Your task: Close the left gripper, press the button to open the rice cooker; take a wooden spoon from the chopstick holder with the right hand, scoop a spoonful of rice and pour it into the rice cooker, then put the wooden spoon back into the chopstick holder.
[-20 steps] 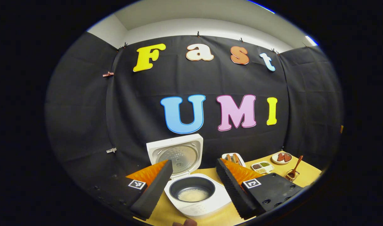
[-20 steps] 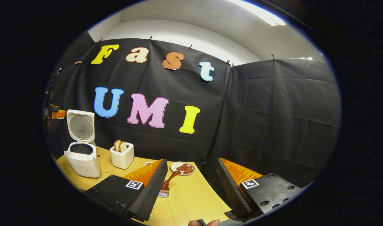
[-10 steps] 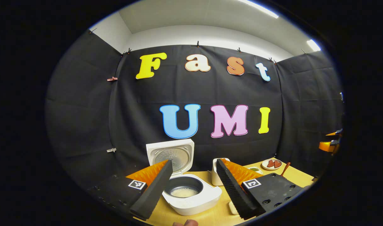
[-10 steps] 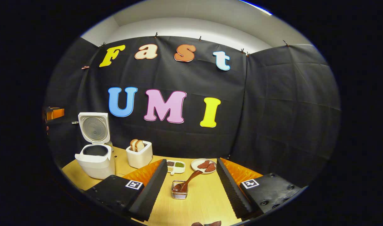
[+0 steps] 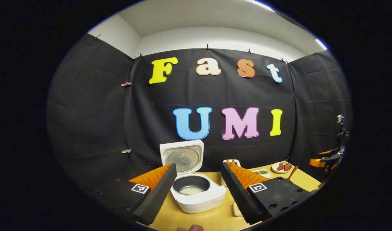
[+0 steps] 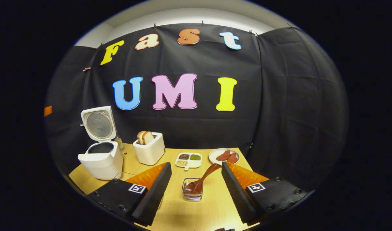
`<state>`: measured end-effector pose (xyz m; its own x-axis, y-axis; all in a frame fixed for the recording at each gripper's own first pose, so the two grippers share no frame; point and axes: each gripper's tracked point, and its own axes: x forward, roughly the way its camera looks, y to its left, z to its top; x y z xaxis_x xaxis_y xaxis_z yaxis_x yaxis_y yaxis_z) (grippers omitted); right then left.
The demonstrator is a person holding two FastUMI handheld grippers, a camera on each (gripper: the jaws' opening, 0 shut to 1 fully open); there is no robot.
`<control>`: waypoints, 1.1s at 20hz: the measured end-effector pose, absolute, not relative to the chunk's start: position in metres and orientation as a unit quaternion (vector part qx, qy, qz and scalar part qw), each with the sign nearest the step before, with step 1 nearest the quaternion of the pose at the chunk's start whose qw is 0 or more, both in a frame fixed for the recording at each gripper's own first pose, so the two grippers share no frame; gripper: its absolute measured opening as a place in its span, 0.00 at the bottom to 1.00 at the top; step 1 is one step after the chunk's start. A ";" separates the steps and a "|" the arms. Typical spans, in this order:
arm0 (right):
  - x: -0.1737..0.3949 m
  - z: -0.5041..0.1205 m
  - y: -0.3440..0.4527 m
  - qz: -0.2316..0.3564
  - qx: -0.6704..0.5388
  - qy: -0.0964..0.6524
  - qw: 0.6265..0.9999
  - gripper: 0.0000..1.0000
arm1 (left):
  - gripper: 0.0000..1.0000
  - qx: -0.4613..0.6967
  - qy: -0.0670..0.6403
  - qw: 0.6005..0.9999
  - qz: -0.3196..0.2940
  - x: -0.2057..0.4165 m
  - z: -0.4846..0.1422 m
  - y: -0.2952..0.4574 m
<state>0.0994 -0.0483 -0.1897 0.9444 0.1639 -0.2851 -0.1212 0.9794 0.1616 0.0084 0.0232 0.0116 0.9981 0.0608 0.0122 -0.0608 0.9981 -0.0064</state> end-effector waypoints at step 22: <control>0.232 -0.377 -0.032 0.109 0.224 0.278 0.928 0.85 | 0.96 -0.028 0.068 0.994 0.080 -0.011 -0.016 -0.030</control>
<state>0.2322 -0.0321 -0.3772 0.8223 0.3259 -0.4664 -0.0774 0.8762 0.4757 -0.0112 -0.0305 -0.0156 0.9779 0.1556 -0.1396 -0.1631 0.9856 -0.0439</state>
